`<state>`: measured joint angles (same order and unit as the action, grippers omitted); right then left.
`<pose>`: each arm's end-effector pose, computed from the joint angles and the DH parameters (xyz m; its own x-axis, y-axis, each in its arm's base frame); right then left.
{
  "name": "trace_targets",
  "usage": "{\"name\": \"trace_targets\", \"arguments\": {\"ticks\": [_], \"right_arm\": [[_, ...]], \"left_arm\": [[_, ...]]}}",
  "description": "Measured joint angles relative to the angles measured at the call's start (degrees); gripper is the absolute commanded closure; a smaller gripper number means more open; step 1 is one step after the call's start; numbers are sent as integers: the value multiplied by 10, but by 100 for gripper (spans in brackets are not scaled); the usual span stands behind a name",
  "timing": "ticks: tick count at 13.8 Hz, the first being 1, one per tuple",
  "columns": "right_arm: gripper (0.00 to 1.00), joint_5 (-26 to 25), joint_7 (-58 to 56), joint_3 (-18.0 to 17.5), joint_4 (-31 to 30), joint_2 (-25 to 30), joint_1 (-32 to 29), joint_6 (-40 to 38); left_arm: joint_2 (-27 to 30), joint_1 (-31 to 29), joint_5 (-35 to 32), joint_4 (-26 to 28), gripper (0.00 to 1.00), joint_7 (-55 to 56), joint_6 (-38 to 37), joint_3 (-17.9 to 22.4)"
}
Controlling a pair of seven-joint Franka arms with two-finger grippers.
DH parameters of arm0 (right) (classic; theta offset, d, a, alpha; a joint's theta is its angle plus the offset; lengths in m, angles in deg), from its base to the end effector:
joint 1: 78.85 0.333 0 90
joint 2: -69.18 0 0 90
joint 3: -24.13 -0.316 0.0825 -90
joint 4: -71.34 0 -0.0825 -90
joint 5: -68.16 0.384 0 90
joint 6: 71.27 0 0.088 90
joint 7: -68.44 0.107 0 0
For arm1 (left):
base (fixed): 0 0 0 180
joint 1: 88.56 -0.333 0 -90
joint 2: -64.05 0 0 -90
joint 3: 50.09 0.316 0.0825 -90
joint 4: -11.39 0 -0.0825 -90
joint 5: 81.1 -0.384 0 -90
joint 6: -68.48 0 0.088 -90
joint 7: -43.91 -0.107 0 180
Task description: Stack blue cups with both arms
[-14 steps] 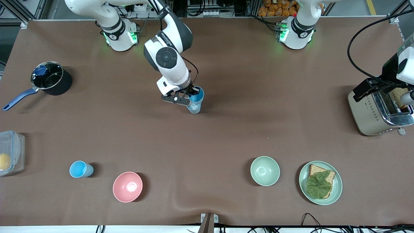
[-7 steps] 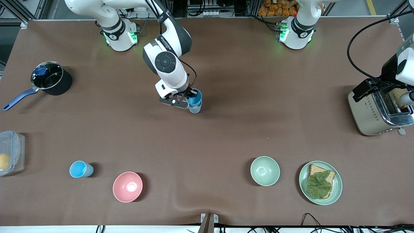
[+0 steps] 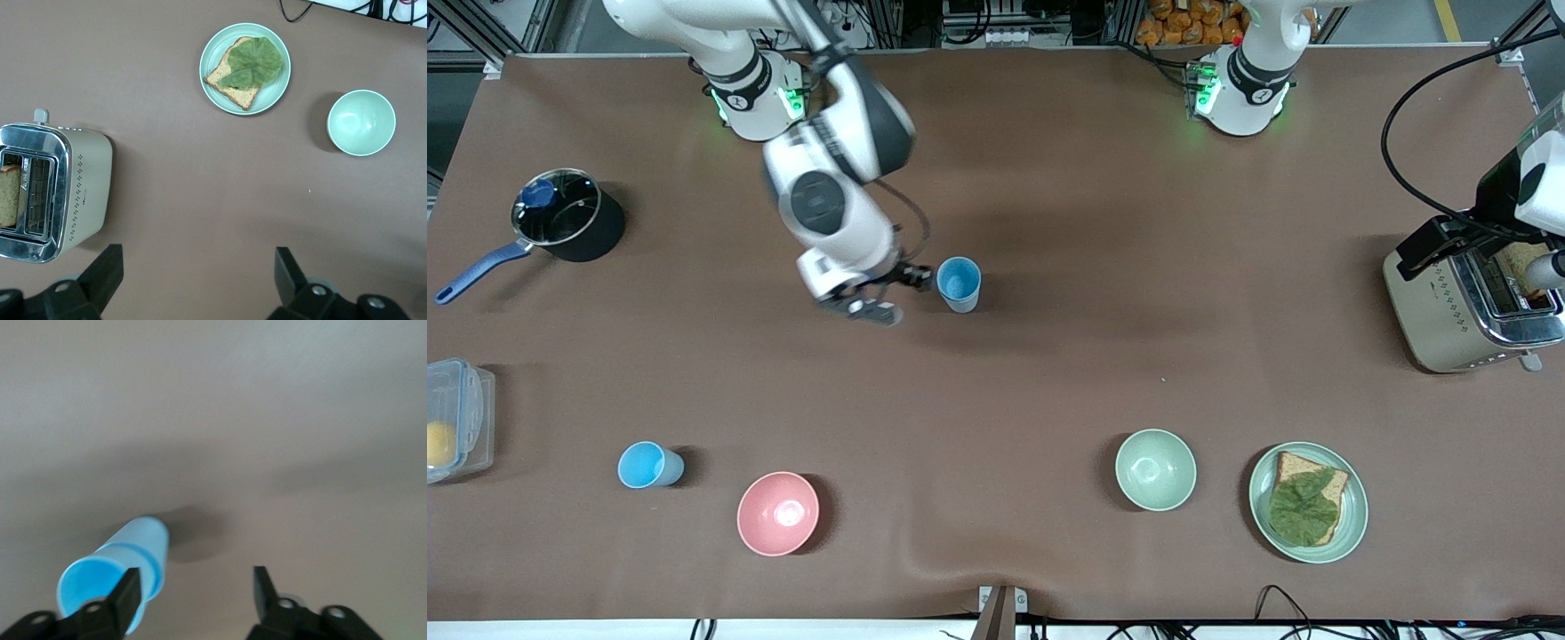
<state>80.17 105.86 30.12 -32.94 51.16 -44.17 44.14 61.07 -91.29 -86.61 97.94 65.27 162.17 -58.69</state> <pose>0.5361 0.3118 0.3574 0.9528 -0.2400 -0.1857 -0.2513 -0.9671 -0.0397 0.5757 -0.0470 0.6303 0.9602 0.2609 0.1000 0.2672 -0.9620 -0.0557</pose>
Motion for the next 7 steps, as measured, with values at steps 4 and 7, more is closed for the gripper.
{"name": "trace_targets", "arguments": {"ticks": [4,7], "right_arm": [[0,-37,-132,5,9,53,-117,-70],[0,-62,-181,5,11,103,-177,-141]], "left_arm": [[0,0,0,0,0,0,-1,-2],[1,1,0,-3,0,0,-1,-10]]}}
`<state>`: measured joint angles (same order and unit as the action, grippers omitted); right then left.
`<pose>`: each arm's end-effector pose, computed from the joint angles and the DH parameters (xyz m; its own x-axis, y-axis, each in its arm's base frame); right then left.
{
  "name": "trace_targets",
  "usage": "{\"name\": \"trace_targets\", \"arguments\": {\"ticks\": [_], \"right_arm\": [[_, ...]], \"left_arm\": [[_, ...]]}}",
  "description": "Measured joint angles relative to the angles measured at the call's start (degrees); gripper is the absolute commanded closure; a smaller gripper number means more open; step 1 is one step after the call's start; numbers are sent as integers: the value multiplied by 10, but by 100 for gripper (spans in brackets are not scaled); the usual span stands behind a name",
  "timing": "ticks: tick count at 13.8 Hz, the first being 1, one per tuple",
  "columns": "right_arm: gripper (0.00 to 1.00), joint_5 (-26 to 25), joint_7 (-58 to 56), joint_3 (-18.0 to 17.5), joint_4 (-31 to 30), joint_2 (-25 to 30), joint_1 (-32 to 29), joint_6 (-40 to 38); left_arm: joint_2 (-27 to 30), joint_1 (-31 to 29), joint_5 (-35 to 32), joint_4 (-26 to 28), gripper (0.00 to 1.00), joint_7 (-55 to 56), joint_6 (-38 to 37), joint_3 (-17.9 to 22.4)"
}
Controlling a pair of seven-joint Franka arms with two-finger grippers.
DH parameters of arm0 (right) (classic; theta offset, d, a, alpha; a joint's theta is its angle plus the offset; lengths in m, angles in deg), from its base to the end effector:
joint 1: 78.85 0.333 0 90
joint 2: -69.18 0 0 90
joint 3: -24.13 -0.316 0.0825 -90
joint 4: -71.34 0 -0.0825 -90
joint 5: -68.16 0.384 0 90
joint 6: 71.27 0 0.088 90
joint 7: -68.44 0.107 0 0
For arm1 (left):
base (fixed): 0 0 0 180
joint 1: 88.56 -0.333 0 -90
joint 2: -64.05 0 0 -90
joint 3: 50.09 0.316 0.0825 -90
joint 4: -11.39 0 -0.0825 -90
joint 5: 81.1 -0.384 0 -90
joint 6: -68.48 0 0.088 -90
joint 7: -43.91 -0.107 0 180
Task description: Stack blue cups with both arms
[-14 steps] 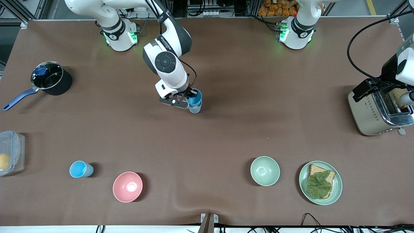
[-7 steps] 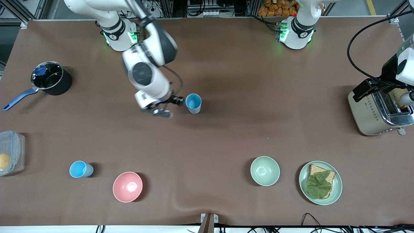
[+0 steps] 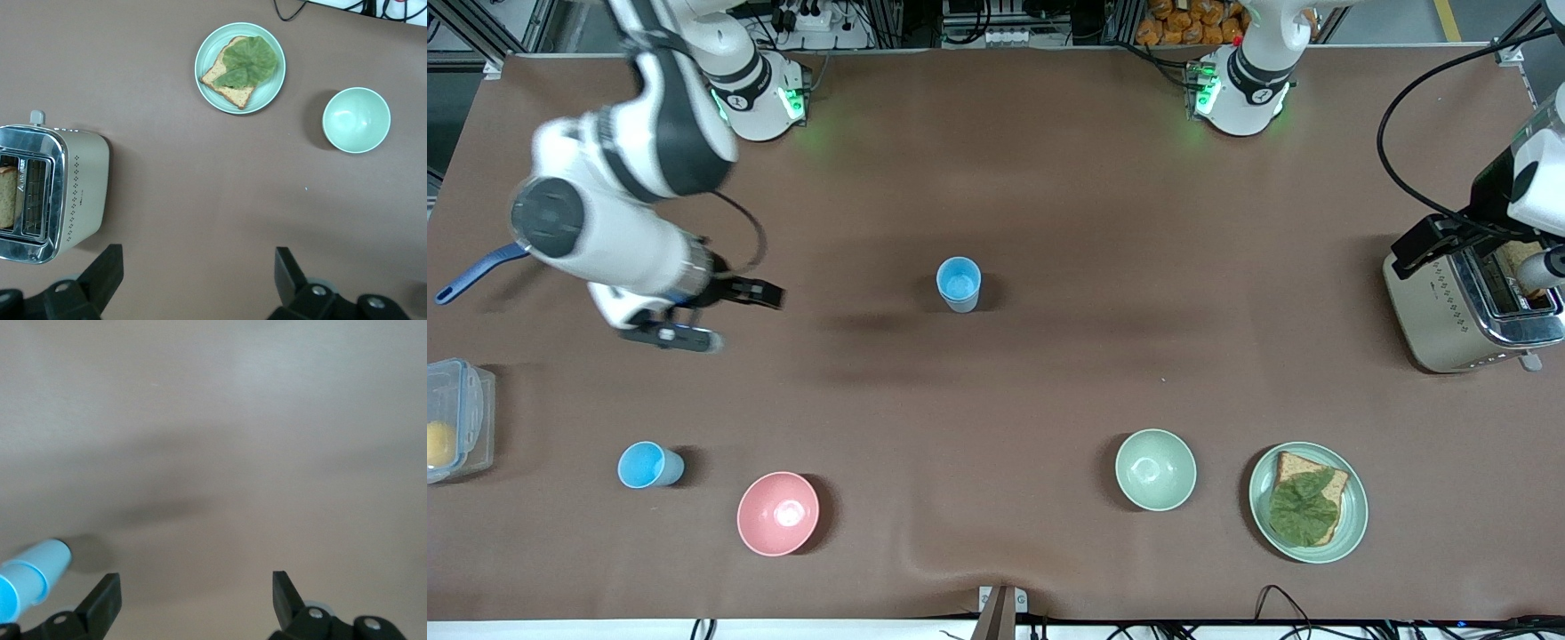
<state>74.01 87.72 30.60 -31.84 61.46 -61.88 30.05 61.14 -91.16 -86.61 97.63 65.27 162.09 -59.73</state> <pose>0.5696 0.1171 0.4558 0.9672 -0.1759 -0.1834 -0.1827 -0.9829 -0.0208 0.5742 -0.0584 0.6335 0.9647 0.2416 0.1047 0.2480 -0.9673 -0.0530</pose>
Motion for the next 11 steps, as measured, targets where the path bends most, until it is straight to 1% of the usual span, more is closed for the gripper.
{"name": "trace_targets", "arguments": {"ticks": [2,5,6,8,11], "right_arm": [[0,-14,-28,-3,2,46,-34,-39],[0,-17,-148,-29,2,109,-123,-69],[0,-17,-184,-32,2,122,-141,-85],[0,-21,-216,-32,6,137,-154,-128],[0,-26,-220,-37,46,139,-155,-178]], "left_arm": [[1,0,0,-1,0,0,0,-9],[3,1,0,-1,0,0,0,-17],[4,1,0,-1,0,0,0,-17],[5,1,0,-1,0,0,-1,-18],[6,1,0,-1,0,9,-1,-19]]}}
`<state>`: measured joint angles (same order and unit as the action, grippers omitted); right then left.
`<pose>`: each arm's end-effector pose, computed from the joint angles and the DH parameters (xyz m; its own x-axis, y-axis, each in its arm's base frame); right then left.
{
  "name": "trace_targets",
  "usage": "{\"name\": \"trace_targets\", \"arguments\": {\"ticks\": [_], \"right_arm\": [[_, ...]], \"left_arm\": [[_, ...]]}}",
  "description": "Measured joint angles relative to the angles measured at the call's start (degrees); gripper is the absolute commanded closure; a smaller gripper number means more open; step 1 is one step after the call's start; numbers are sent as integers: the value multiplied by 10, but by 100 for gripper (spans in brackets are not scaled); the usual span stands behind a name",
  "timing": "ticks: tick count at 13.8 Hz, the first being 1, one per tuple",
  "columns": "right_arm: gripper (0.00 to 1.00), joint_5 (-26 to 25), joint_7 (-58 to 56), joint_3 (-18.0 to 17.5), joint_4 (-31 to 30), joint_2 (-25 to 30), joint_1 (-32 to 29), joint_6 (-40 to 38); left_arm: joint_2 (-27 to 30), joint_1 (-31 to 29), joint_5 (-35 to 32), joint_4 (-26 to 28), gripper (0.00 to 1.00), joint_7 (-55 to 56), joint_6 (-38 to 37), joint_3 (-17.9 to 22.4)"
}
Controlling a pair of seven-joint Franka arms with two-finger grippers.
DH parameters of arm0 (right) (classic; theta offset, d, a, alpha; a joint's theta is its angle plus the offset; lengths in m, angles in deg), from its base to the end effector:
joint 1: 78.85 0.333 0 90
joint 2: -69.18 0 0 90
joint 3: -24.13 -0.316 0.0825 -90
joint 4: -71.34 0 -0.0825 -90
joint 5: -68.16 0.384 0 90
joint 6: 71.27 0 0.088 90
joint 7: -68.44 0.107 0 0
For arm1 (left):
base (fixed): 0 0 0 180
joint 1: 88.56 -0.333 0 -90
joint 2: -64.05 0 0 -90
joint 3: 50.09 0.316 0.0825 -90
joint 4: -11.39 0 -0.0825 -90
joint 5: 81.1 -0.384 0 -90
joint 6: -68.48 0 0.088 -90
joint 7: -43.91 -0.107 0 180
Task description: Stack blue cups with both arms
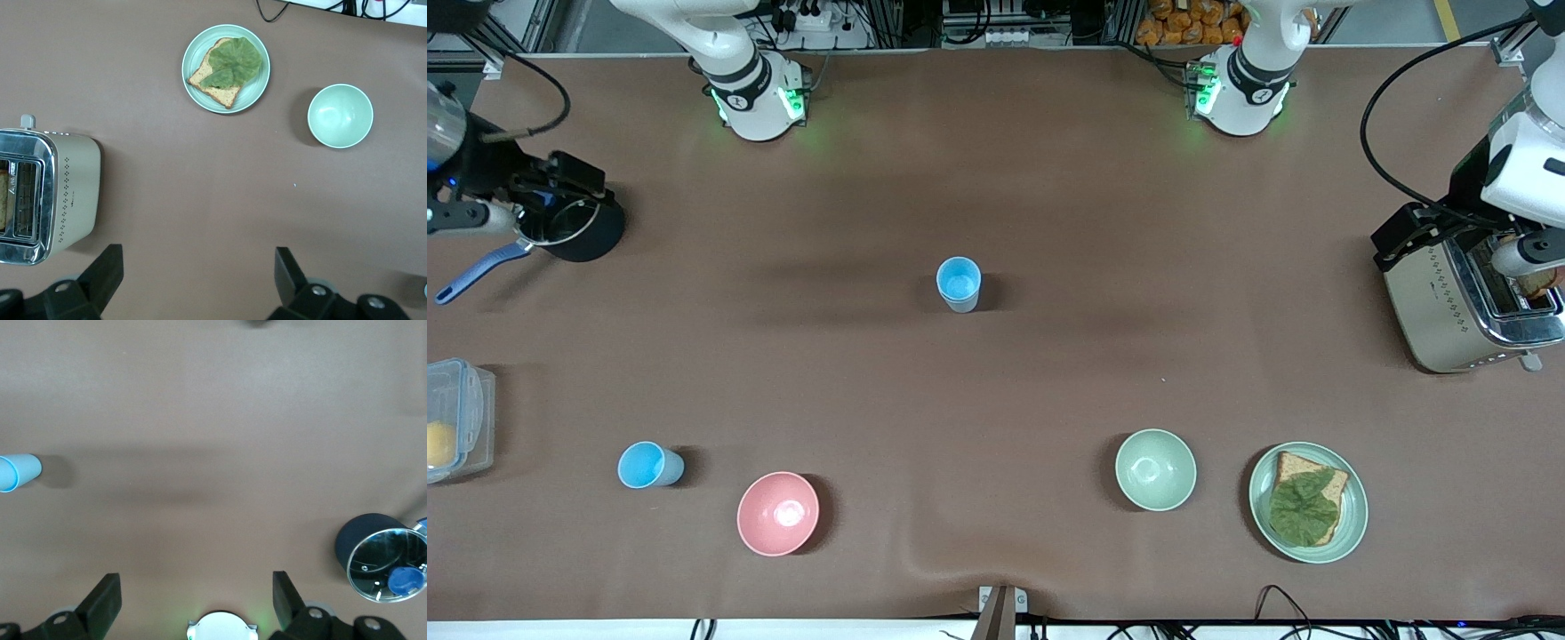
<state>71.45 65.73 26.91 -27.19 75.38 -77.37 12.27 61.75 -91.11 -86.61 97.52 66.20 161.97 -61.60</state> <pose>0.5056 -0.0061 0.6038 0.9882 0.0323 -0.1496 0.0220 -0.9973 -0.0697 0.5685 -0.0772 0.6404 0.9674 0.2253 0.1155 0.2320 -0.9716 -0.0478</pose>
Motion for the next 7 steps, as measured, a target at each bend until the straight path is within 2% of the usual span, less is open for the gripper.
{"name": "trace_targets", "arguments": {"ticks": [3,5,7], "right_arm": [[0,-1,0,-11,18,0,-7,-6],[0,-1,0,-40,20,0,-33,-6],[0,-1,0,-50,20,-1,-42,-5]], "left_arm": [[0,0,0,0,0,2,0,-3],[0,0,0,0,0,2,0,-5],[0,0,0,0,0,2,0,-5]]}}
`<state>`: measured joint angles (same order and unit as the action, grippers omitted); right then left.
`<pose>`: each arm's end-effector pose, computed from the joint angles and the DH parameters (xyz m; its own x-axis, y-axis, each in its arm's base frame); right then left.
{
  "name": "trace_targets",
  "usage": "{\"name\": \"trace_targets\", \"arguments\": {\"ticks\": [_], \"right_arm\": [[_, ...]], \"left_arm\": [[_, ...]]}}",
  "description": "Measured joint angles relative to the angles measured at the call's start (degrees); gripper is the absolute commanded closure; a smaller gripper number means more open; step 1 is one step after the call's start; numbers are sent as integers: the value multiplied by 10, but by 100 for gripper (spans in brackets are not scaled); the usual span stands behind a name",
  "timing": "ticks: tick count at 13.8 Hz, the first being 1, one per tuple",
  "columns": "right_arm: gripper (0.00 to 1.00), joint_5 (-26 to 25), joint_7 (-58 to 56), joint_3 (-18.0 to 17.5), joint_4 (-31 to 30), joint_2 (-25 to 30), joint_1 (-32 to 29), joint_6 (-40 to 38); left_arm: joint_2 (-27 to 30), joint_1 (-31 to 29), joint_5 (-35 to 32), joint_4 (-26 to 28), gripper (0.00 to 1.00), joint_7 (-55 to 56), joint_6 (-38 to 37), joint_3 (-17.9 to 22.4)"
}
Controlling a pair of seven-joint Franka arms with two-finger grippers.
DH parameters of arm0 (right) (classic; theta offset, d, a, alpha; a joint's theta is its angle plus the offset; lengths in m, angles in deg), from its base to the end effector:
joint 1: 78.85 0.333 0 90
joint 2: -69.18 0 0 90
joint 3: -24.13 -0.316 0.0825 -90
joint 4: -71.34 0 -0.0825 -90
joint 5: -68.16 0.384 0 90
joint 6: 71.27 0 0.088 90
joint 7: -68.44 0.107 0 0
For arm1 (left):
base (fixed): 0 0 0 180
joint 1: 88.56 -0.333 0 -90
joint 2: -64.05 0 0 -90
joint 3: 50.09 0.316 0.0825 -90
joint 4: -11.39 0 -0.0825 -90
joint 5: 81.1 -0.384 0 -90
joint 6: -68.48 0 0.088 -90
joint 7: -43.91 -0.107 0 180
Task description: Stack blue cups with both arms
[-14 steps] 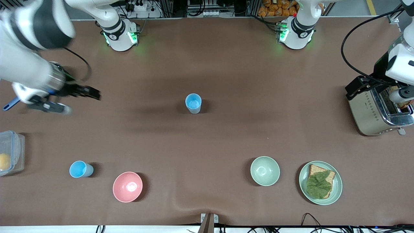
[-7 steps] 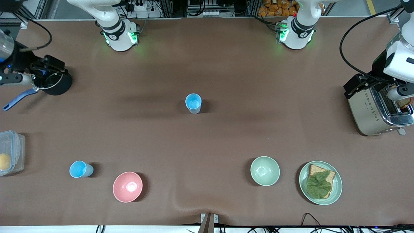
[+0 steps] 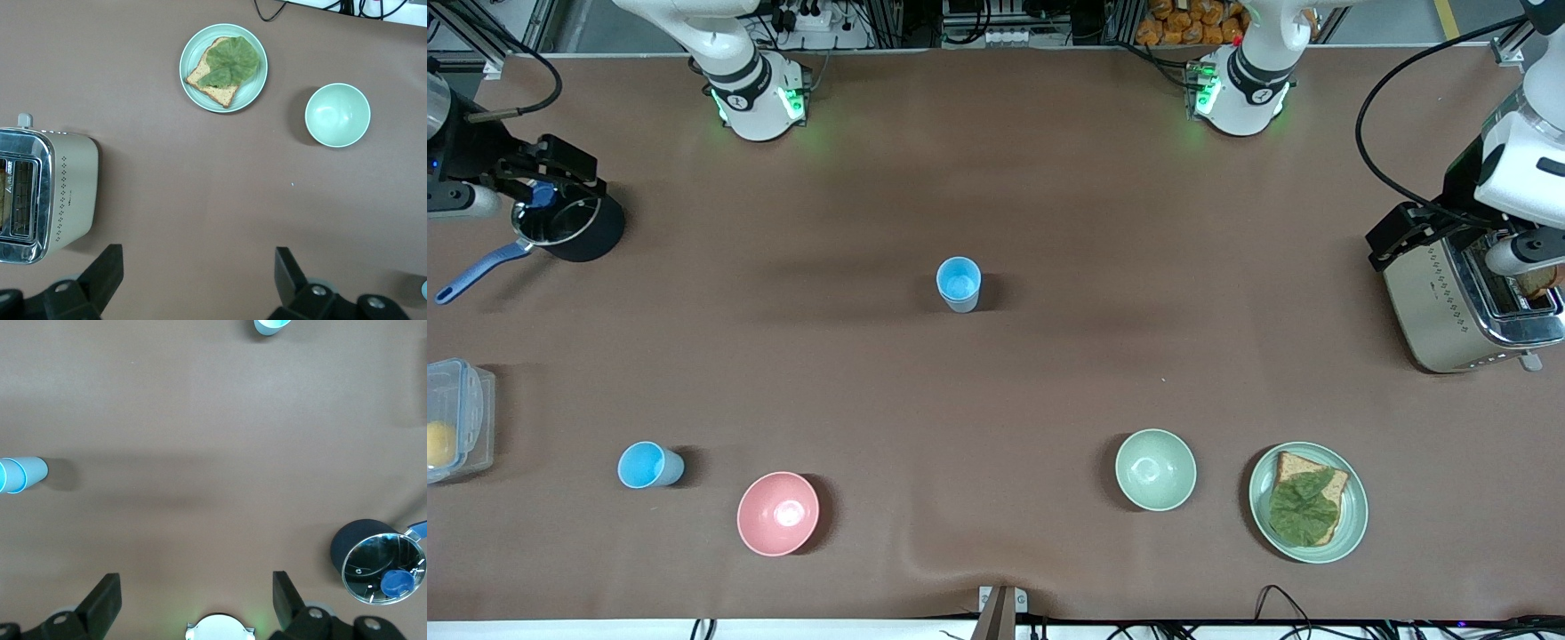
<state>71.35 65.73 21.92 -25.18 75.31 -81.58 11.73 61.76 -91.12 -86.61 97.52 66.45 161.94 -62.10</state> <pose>0.5064 0.0030 0.6186 0.9910 0.0443 -0.1260 0.0372 -0.9976 -0.0576 0.5677 -0.0819 0.6405 0.9684 0.2213 0.1153 0.2279 -0.9725 -0.0471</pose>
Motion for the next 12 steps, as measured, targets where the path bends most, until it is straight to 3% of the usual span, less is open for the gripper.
{"name": "trace_targets", "arguments": {"ticks": [7,12], "right_arm": [[0,-1,0,-1,2,0,-1,8],[0,-1,0,-2,3,0,-2,8]], "left_arm": [[0,-4,0,0,0,-11,0,1],[0,-29,5,0,0,-160,-3,3]]}}
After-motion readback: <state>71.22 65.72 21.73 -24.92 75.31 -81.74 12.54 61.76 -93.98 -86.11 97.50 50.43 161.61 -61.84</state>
